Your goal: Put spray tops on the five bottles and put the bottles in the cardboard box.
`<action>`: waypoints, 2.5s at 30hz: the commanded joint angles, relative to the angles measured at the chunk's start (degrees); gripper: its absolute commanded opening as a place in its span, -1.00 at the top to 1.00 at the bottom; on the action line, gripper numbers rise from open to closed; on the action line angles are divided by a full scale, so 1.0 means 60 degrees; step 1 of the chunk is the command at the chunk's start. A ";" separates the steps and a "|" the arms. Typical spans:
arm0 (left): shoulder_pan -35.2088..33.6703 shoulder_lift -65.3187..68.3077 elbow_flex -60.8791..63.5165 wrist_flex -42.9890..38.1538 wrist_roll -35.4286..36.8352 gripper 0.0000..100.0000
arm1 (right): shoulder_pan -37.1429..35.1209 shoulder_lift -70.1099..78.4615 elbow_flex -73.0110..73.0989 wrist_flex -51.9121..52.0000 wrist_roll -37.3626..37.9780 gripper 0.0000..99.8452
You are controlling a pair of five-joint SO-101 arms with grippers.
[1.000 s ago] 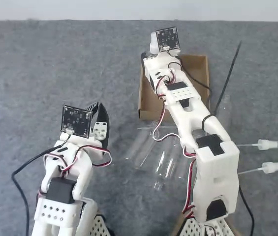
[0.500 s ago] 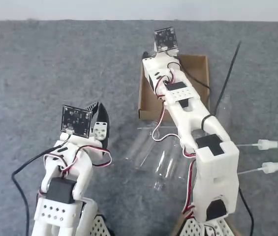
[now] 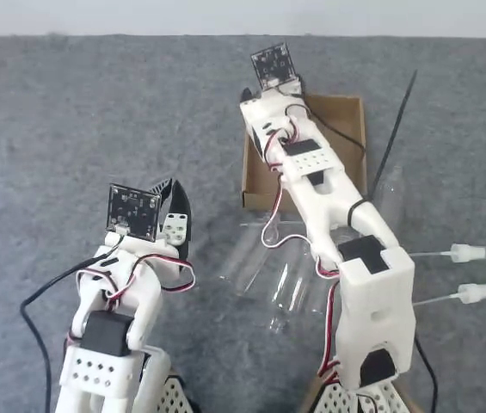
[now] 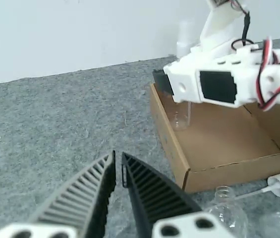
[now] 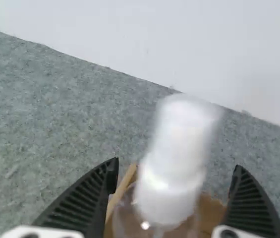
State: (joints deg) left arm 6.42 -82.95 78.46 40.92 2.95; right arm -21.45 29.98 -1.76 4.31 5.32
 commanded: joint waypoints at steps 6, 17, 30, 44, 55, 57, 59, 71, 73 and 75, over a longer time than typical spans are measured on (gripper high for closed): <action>-0.0015 0.0015 -0.0037 -0.0234 -0.0015 0.98 | 0.0051 -0.0520 -0.2799 0.2513 0.0132 0.42; -0.0059 0.0015 -0.0037 -0.0234 -0.0029 0.98 | 0.0125 -0.3172 -0.3692 0.5868 0.0147 0.42; -0.0073 0.0015 -0.0037 -0.0234 -0.0029 0.98 | 0.0139 -0.6454 -0.3634 1.1978 0.0205 0.42; -0.0029 0.0015 -0.0037 -0.0234 -0.0015 0.98 | 0.4491 -0.7407 -0.3136 1.6271 0.0161 0.42; -0.0015 0.0015 -0.0037 -0.0234 -0.0015 0.98 | 0.8095 -0.7436 0.2696 1.3004 -0.0308 0.42; -0.0015 0.0029 -0.0037 -0.0234 0.0000 0.98 | 0.8374 -0.7436 0.3516 1.2256 -0.0718 0.42; -0.0015 0.0059 -0.0022 -0.0234 0.0000 0.98 | 0.8637 -0.7436 0.4059 1.1949 -0.1084 0.42; 0.0000 0.0029 0.0051 -0.0249 0.0015 0.98 | 1.0733 -0.7333 0.5905 0.9780 -0.1993 0.42; 0.0000 0.0029 0.0051 -0.0249 0.0015 0.98 | 1.0747 -0.7333 0.6447 0.9106 -0.1978 0.42; 0.0000 0.0029 0.0051 -0.0249 0.0015 0.98 | 1.0718 -0.7319 0.6901 0.8418 -0.1978 0.42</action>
State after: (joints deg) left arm 6.33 -82.95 79.34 40.92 2.95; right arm 42.37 -11.87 36.48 62.33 -6.02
